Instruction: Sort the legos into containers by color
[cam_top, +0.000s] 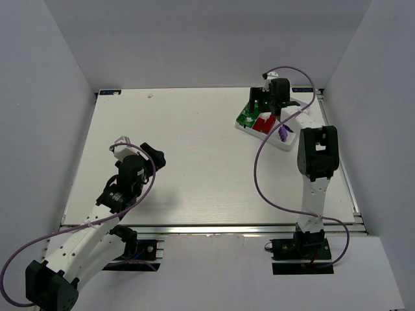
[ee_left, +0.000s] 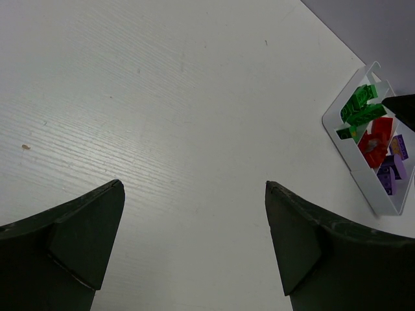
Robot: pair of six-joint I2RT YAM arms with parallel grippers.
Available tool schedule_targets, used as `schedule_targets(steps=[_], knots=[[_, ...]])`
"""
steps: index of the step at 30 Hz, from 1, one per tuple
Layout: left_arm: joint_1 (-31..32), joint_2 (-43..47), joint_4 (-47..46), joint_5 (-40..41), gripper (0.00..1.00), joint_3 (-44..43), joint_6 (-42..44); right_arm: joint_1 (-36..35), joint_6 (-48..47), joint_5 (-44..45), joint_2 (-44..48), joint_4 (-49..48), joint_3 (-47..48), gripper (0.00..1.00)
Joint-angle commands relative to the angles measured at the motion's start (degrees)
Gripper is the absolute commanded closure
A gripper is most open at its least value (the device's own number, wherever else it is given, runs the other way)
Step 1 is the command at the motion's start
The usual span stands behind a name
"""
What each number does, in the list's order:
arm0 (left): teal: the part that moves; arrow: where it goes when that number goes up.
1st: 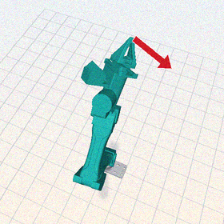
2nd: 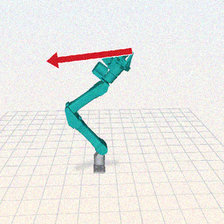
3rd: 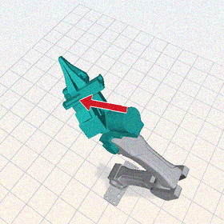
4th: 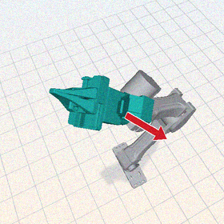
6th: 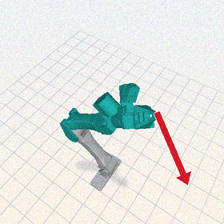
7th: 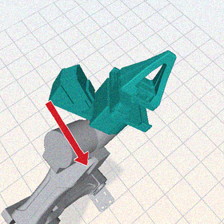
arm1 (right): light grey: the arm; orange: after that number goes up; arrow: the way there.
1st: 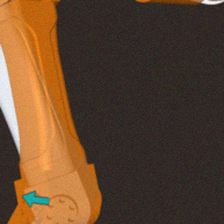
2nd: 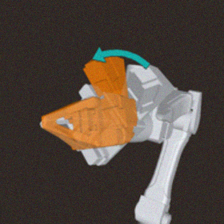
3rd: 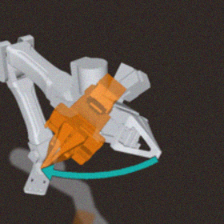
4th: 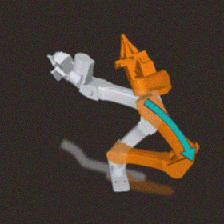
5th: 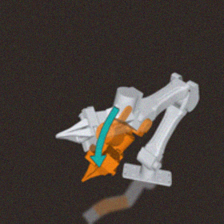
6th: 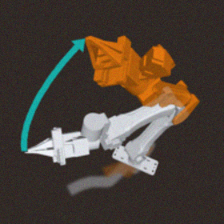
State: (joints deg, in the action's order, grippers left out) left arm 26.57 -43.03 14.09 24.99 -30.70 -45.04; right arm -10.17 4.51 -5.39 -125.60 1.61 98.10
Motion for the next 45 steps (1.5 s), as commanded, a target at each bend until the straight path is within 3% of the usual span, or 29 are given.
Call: schedule_targets(steps=[1,9,12,16,24,30,45], knots=[[-0.20,0.93,-0.81,-0.38,0.02,-0.85,0.39,0.33,-4.33,-2.25,10.53,-1.88,-2.03,0.11],[-0.20,-0.04,-3.80,-3.11,0.02,-2.78,2.85,1.56,-17.59,-5.15,23.18,9.81,-7.04,0.11],[-0.20,-1.27,-5.11,-4.60,0.02,-4.10,3.81,3.75,-20.06,-11.21,30.03,11.40,-12.57,0.11],[-0.20,-3.29,-6.70,-6.71,0.02,-5.86,4.87,5.69,-18.33,-14.39,36.73,11.66,-18.29,0.11],[-0.20,-7.59,-10.13,-11.28,0.02,-8.67,4.61,6.57,-14.45,-9.73,44.03,16.85,-22.33,0.11],[-0.20,-9.09,-11.01,-13.83,0.02,-10.17,3.82,7.01,-12.69,-9.64,48.95,15.01,-27.08,0.10],[-0.20,-8.66,-10.57,-15.15,0.02,-11.31,5.05,7.10,-9.88,-9.47,49.57,16.85,-28.06,0.11]])
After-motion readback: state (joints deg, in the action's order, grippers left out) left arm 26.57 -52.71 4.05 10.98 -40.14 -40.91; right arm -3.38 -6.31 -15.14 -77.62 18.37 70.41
